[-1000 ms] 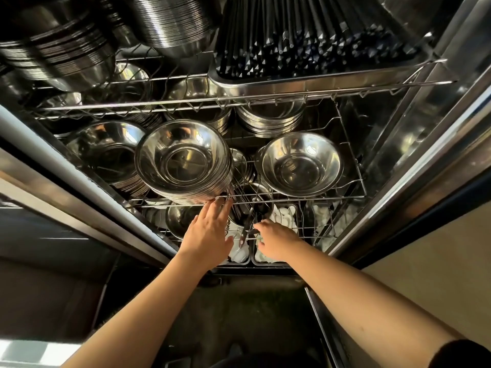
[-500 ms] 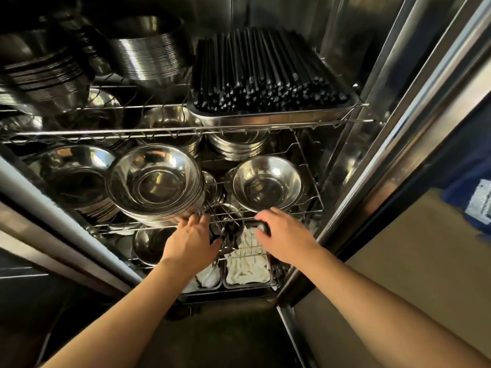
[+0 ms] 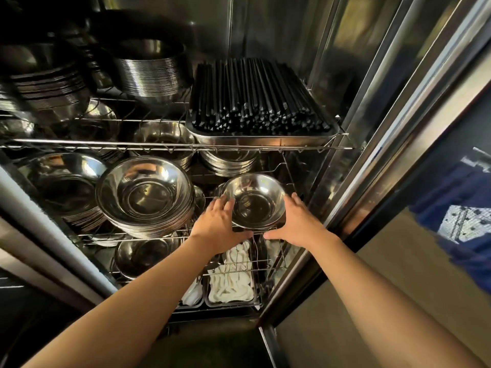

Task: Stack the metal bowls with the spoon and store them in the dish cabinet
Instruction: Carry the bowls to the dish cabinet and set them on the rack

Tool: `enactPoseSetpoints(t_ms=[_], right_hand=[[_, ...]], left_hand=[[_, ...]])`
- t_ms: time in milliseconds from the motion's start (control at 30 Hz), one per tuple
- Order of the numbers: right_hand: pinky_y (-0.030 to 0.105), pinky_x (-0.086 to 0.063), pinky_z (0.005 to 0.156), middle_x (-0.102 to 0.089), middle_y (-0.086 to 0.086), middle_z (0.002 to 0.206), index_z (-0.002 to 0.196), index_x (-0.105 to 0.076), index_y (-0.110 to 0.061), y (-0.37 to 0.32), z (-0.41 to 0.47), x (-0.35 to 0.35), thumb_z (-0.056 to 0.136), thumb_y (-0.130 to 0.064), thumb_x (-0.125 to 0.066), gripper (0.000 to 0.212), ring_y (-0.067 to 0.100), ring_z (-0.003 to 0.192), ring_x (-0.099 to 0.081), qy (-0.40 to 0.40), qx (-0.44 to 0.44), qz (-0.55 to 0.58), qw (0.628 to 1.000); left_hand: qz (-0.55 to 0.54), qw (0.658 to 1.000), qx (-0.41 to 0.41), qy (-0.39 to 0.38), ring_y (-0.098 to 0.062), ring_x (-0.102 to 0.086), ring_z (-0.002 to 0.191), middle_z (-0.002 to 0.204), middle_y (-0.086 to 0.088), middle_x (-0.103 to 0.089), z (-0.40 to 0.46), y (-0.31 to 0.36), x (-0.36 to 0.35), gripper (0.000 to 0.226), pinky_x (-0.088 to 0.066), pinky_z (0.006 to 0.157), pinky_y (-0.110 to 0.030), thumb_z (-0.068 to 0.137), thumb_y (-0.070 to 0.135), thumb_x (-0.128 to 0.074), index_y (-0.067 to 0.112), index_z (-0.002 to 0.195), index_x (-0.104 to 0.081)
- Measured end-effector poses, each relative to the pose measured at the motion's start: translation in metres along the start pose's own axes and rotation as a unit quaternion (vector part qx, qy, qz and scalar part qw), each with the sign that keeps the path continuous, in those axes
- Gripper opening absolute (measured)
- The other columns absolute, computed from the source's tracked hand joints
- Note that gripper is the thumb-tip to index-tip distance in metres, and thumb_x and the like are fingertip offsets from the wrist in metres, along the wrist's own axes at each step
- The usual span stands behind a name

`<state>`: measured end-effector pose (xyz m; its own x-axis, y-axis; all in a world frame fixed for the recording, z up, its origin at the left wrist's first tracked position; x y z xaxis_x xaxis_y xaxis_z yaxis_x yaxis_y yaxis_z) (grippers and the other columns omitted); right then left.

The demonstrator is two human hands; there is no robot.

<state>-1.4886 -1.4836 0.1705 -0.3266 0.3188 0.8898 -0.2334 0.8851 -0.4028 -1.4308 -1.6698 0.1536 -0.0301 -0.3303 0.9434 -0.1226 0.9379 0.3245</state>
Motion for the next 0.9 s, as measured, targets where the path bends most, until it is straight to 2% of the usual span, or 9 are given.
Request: enactPoseSetpoints(t_ms=[100, 167, 233, 367, 500, 667, 800, 900], right_hand=[[0.048, -0.020, 0.122, -0.005, 0.010, 0.168, 0.159, -0.010, -0.016, 0.002, 0.007, 0.000, 0.060, -0.053, -0.090, 0.132, 0.023, 0.155, -0.006, 0.005, -0.006, 0.016, 1.000], [0.049, -0.028, 0.120, -0.026, 0.009, 0.163, 0.156, -0.022, -0.016, -0.001, 0.010, 0.001, 0.061, -0.052, -0.089, 0.122, 0.023, 0.152, -0.019, 0.010, 0.007, 0.029, 1.000], [0.047, -0.033, 0.118, -0.037, 0.007, 0.157, 0.154, -0.029, -0.018, -0.003, 0.010, 0.002, 0.062, -0.051, -0.088, 0.114, 0.022, 0.147, -0.030, 0.015, 0.016, 0.039, 0.999], [0.038, -0.031, 0.114, -0.034, 0.004, 0.159, 0.156, -0.026, -0.018, -0.009, 0.012, 0.000, 0.065, -0.052, -0.087, 0.114, 0.022, 0.147, -0.030, 0.020, 0.033, 0.033, 0.999], [0.037, -0.037, 0.109, -0.046, 0.001, 0.149, 0.153, -0.033, -0.021, -0.015, 0.012, -0.004, 0.063, -0.052, -0.087, 0.109, 0.021, 0.141, -0.039, 0.019, 0.039, 0.030, 0.999], [0.037, -0.039, 0.106, -0.048, 0.002, 0.148, 0.152, -0.035, -0.021, -0.026, 0.008, -0.006, 0.063, -0.053, -0.087, 0.108, 0.023, 0.138, -0.043, 0.025, 0.046, 0.022, 0.998], [0.029, -0.038, 0.092, -0.053, -0.002, 0.138, 0.147, -0.041, -0.023, -0.032, 0.007, -0.012, 0.064, -0.053, -0.086, 0.099, 0.021, 0.130, -0.050, 0.018, 0.054, 0.028, 0.998], [0.034, -0.042, 0.100, -0.053, -0.002, 0.139, 0.149, -0.039, -0.022, -0.036, 0.006, -0.014, 0.064, -0.052, -0.087, 0.102, 0.021, 0.130, -0.050, 0.018, 0.056, 0.032, 0.998]], left_hand=[[-0.009, 1.000, 0.012, -0.015, -0.026, -0.008, 0.156, 0.169, -0.005, -0.012, 0.004, -0.002, -0.009, 0.121, -0.025, 0.122, -0.048, 0.069, 0.083, -0.057, 0.023, 0.160, -0.005], [-0.021, 1.000, 0.019, -0.005, -0.025, -0.009, 0.156, 0.168, -0.004, -0.014, 0.005, -0.003, -0.010, 0.119, -0.026, 0.122, -0.047, 0.070, 0.082, -0.058, 0.022, 0.160, -0.008], [-0.029, 0.999, 0.022, 0.006, -0.024, -0.010, 0.155, 0.168, -0.004, -0.016, 0.006, -0.005, -0.009, 0.116, -0.026, 0.122, -0.046, 0.072, 0.079, -0.059, 0.020, 0.160, -0.012], [-0.027, 0.999, 0.034, 0.004, -0.025, -0.012, 0.155, 0.168, -0.006, -0.016, 0.005, -0.011, -0.007, 0.115, -0.025, 0.123, -0.044, 0.073, 0.078, -0.061, 0.019, 0.160, -0.011], [-0.018, 0.999, 0.046, 0.003, -0.026, -0.022, 0.153, 0.167, -0.005, -0.021, 0.001, -0.017, -0.005, 0.115, -0.033, 0.119, -0.045, 0.073, 0.078, -0.062, 0.021, 0.160, -0.011], [-0.040, 0.998, 0.053, 0.010, -0.027, -0.022, 0.152, 0.166, -0.008, -0.023, -0.007, -0.026, -0.003, 0.113, -0.028, 0.121, -0.044, 0.075, 0.073, -0.065, 0.021, 0.160, -0.011], [-0.058, 0.997, 0.054, 0.015, -0.030, -0.027, 0.151, 0.167, -0.008, -0.019, -0.013, -0.032, -0.002, 0.113, -0.030, 0.120, -0.044, 0.077, 0.071, -0.065, 0.023, 0.161, -0.006], [-0.071, 0.996, 0.059, 0.020, -0.032, -0.033, 0.148, 0.167, -0.009, -0.021, -0.018, -0.035, -0.002, 0.108, -0.034, 0.117, -0.045, 0.078, 0.067, -0.067, 0.022, 0.160, -0.013]])
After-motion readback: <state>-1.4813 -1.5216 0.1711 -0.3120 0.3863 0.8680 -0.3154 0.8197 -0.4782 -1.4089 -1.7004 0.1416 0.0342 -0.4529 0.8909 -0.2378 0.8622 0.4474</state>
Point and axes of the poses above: each hand's wrist, its own z-axis towards the middle knuckle, its own x-axis out of the back of the hand, y = z × x, the point moved 10 cm from there along z, towards the middle knuckle
